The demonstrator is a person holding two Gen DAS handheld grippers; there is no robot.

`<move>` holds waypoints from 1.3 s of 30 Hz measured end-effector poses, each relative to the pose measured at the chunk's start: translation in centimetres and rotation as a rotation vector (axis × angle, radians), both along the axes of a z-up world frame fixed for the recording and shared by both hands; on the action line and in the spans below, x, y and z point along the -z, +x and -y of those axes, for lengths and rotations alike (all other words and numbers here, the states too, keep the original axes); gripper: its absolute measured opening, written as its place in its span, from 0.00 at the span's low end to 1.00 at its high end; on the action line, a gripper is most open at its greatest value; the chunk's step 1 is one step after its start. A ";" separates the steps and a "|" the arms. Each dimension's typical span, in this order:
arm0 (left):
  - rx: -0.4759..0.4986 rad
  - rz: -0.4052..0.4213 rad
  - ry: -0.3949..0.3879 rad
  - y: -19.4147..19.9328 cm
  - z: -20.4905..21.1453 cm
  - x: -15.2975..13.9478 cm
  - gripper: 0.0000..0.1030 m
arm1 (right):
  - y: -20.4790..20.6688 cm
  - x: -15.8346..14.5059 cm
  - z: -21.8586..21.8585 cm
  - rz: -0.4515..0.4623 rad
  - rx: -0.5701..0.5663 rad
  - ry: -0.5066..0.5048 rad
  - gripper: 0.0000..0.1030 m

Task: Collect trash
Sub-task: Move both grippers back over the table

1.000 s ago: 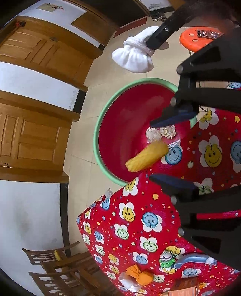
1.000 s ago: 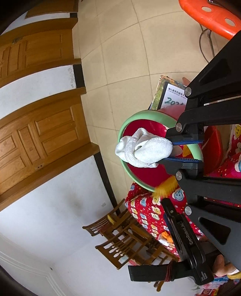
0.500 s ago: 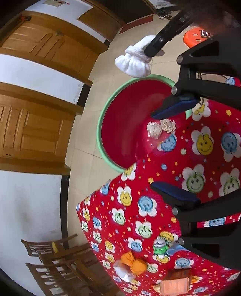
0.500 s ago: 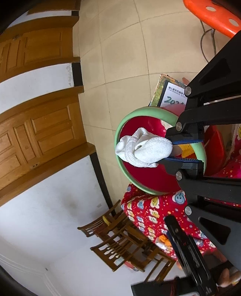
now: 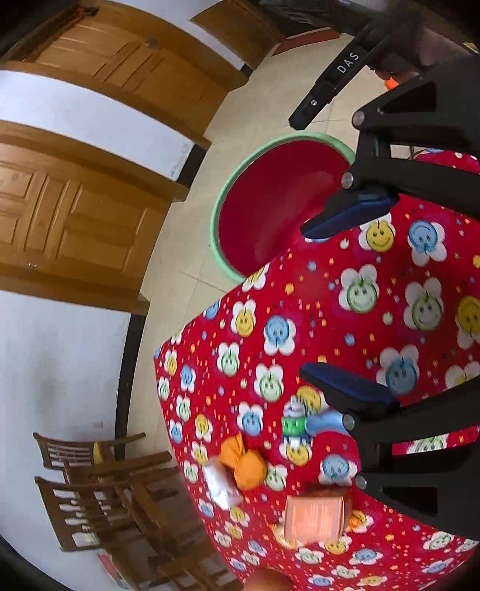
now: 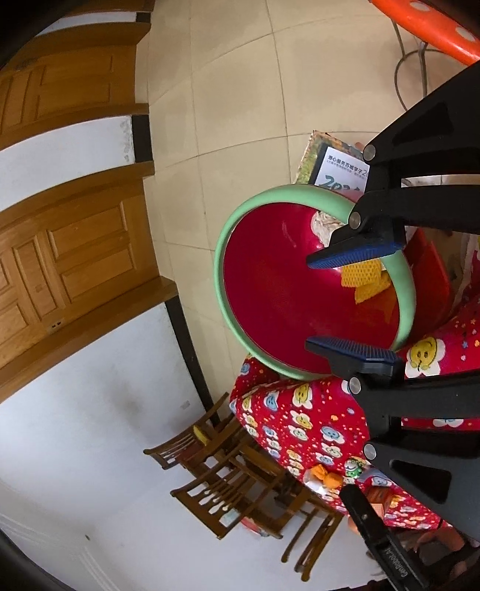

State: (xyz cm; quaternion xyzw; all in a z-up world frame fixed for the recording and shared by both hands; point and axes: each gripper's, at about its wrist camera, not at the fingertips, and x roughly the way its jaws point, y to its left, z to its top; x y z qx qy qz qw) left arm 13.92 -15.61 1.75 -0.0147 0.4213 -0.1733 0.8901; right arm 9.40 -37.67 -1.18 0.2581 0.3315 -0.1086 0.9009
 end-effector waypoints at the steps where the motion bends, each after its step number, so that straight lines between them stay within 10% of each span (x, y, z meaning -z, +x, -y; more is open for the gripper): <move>1: -0.007 0.004 -0.003 -0.1 -0.5 -0.2 0.67 | -0.1 -0.1 -0.1 0.002 -0.001 0.002 0.39; 39: -0.298 -0.010 0.077 0.8 -15.4 2.5 0.67 | 1.5 -1.2 -10.2 -0.015 -0.175 -0.010 0.53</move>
